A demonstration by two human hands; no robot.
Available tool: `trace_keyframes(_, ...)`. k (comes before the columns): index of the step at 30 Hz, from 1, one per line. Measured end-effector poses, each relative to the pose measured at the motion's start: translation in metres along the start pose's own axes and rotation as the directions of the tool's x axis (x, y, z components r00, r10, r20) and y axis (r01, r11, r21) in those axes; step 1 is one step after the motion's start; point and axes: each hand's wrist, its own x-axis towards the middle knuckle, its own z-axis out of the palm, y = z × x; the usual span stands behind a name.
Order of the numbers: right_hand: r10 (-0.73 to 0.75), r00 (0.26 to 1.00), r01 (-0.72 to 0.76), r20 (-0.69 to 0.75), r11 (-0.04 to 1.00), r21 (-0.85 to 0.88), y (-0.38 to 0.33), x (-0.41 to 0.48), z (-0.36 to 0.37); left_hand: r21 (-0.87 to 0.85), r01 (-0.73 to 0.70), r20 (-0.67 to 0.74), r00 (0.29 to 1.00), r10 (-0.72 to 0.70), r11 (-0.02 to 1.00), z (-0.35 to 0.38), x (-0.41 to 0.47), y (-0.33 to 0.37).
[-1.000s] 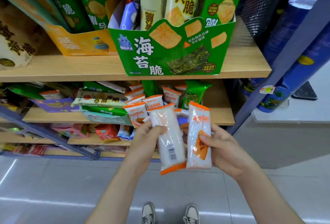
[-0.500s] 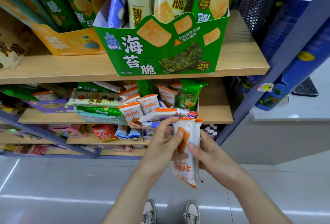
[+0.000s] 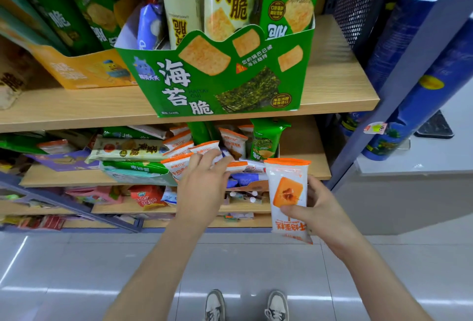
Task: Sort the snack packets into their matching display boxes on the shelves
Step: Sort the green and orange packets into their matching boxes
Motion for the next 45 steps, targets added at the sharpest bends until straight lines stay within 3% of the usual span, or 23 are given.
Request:
trace_keyframes(7,-0.155,0.976,0.2,0.156,0.921,-0.335,-0.012,0.015,0.0,-0.058,0.224,0.118,0.969,-0.216,0.973,-0.001,-0.002,-0.035)
trace_keyframes(10,-0.152,0.974,0.206,0.169,0.906,-0.37,-0.011,0.027,0.009,0.006,0.293,0.123,0.949,-0.291,0.956,-0.007,-0.002,-0.043)
trace_keyframes(12,-0.147,0.978,0.192,0.15,0.914,-0.358,-0.01,0.031,0.009,0.095,0.261,0.111,0.956,-0.271,0.961,-0.011,0.001,-0.043)
trace_keyframes(15,-0.124,0.985,0.152,0.119,0.95,-0.272,-0.006,0.03,0.004,0.109,0.117,0.055,0.991,-0.124,0.987,-0.015,0.007,-0.029)
trace_keyframes(18,-0.106,0.993,0.114,0.06,0.98,-0.165,-0.002,0.026,-0.005,-0.02,-0.131,-0.01,0.991,0.13,0.991,-0.015,0.011,0.017)
trace_keyframes(19,-0.103,0.994,0.107,0.035,0.985,-0.138,-0.001,0.025,-0.008,-0.094,-0.144,0.021,0.989,0.146,0.985,-0.014,0.014,0.035)
trace_keyframes(20,-0.1,0.995,0.1,0.006,0.989,-0.108,-0.001,0.025,-0.012,-0.186,-0.092,0.051,0.993,0.103,0.978,-0.013,0.018,0.05)
trace_keyframes(22,-0.097,0.994,0.096,-0.051,0.995,-0.028,-0.001,0.025,-0.02,-0.383,0.177,0.166,0.979,-0.121,0.907,0.0,0.03,0.068)
trace_keyframes(24,-0.095,0.99,0.102,-0.104,0.992,0.069,-0.001,0.026,-0.027,-0.572,0.439,0.317,0.898,-0.307,0.693,0.019,0.042,0.074)
trace_keyframes(26,-0.071,0.99,0.089,-0.122,0.985,0.149,0.0,0.026,-0.033,-0.684,0.531,0.35,0.84,-0.414,0.5,0.033,0.052,0.076)
trace_keyframes(28,-0.045,0.993,0.065,-0.107,0.978,0.199,0.001,0.025,-0.036,-0.757,0.529,0.32,0.812,-0.489,0.384,0.039,0.064,0.081)
trace_keyframes(29,-0.036,0.995,0.057,-0.096,0.974,0.221,0.003,0.024,-0.036,-0.776,0.509,0.285,0.81,-0.512,0.373,0.041,0.069,0.083)
trace_keyframes(33,0.015,0.997,0.012,-0.076,0.943,0.334,0.01,0.026,-0.032,-0.722,0.424,0.099,0.845,-0.525,0.546,0.04,0.077,0.093)
trace_keyframes(38,0.118,0.989,-0.069,-0.084,0.895,0.442,0.024,0.033,-0.015,-0.752,0.376,0.076,0.866,-0.495,0.542,0.027,0.054,0.092)
trace_keyframes(42,0.116,0.989,-0.046,-0.094,0.839,0.542,0.02,0.033,-0.009,-0.854,0.321,0.07,0.851,-0.52,0.41,-0.013,0.02,0.084)
trace_keyframes(45,0.034,0.984,0.074,-0.172,0.811,0.58,0.01,0.032,-0.015,-0.926,0.229,0.026,0.831,-0.556,0.299,-0.041,-0.004,0.069)
